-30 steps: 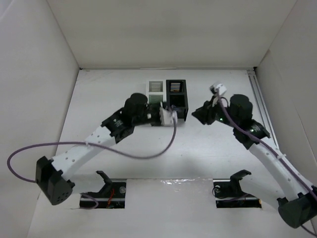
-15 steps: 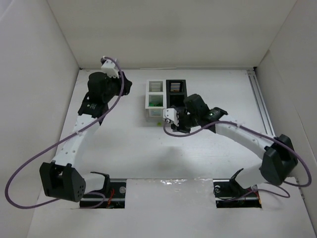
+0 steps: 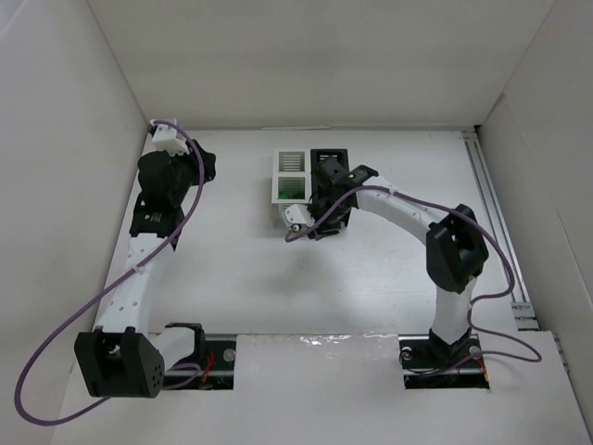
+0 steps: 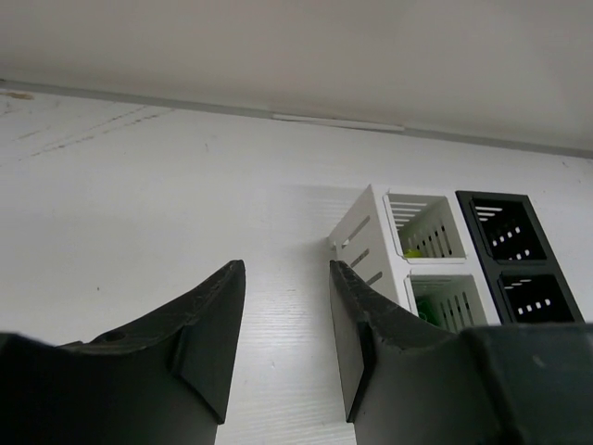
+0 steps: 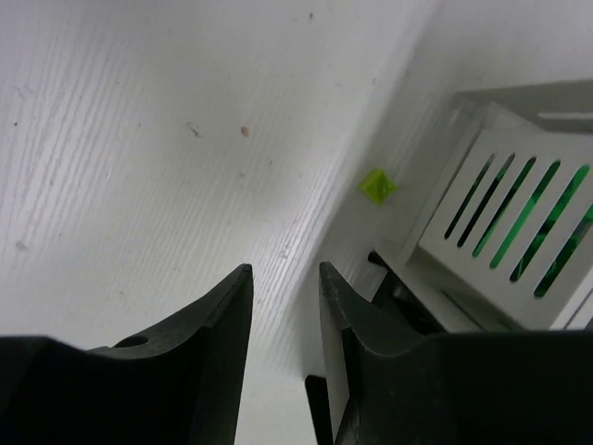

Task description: Sort the legos into containers by color

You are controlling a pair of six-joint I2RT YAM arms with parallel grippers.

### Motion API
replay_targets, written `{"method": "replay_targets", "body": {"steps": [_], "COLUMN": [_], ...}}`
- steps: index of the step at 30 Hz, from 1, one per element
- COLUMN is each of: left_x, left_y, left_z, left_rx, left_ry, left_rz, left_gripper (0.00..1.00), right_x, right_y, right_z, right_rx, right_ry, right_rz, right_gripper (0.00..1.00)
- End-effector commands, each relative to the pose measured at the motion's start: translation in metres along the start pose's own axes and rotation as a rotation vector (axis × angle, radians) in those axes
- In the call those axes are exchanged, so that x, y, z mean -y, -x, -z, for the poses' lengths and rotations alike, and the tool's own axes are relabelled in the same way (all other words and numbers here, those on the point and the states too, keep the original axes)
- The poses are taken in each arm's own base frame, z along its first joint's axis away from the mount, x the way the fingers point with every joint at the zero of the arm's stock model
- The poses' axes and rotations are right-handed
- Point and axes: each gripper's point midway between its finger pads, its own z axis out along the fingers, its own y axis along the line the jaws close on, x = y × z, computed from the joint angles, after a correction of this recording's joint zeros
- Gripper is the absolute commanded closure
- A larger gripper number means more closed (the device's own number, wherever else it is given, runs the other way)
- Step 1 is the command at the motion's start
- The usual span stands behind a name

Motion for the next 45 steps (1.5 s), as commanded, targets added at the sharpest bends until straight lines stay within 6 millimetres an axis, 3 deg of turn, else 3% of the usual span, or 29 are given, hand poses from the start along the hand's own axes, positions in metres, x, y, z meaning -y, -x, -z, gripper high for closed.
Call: {"method": "replay_targets", "body": {"steps": [1, 2, 6, 9, 14, 20, 23, 25, 28, 35, 40, 45], "left_x": [0.001, -0.003, -0.005, -0.005, -0.007, -0.01, -0.014, -0.014, -0.019, -0.026, -0.026, -0.029], "left_y": [0.017, 0.018, 0.012, 0.011, 0.009, 0.005, -0.003, -0.003, -0.012, -0.014, -0.02, -0.021], "left_z": [0.011, 0.011, 0.01, 0.007, 0.0, -0.004, -0.005, -0.005, -0.004, 0.001, 0.003, 0.006], "left_rx": [0.085, 0.088, 0.08, 0.079, 0.07, 0.055, 0.044, 0.044, 0.024, 0.025, 0.013, 0.016], "left_ry": [0.0, 0.009, 0.011, 0.012, 0.014, -0.001, 0.001, 0.002, 0.009, 0.013, 0.005, 0.015], "left_rz": [0.008, 0.009, 0.01, 0.01, 0.012, 0.033, 0.046, 0.046, 0.051, 0.066, 0.068, 0.08], "left_gripper": [0.61, 0.61, 0.6, 0.6, 0.6, 0.6, 0.6, 0.6, 0.6, 0.59, 0.59, 0.58], "right_x": [0.003, 0.012, 0.015, 0.013, 0.03, 0.05, 0.055, 0.052, 0.051, 0.063, 0.055, 0.045], "right_y": [0.028, 0.033, 0.04, 0.027, 0.016, -0.005, -0.011, -0.025, -0.026, -0.017, -0.015, 0.002], "right_z": [-0.002, -0.004, -0.018, -0.033, -0.039, -0.03, -0.029, -0.03, -0.032, -0.03, -0.038, -0.039], "right_rx": [0.028, 0.033, 0.012, -0.043, -0.096, -0.137, -0.16, -0.178, -0.181, -0.172, -0.159, -0.105], "right_ry": [0.021, -0.016, -0.084, -0.058, -0.116, -0.118, -0.102, -0.068, -0.061, -0.056, 0.028, 0.099], "right_rz": [0.017, 0.02, 0.007, -0.037, -0.041, 0.212, 0.364, 0.444, 0.527, 0.664, 0.724, 0.725], "right_gripper": [0.59, 0.59, 0.58, 0.57, 0.54, 0.57, 0.58, 0.58, 0.58, 0.58, 0.59, 0.62]}}
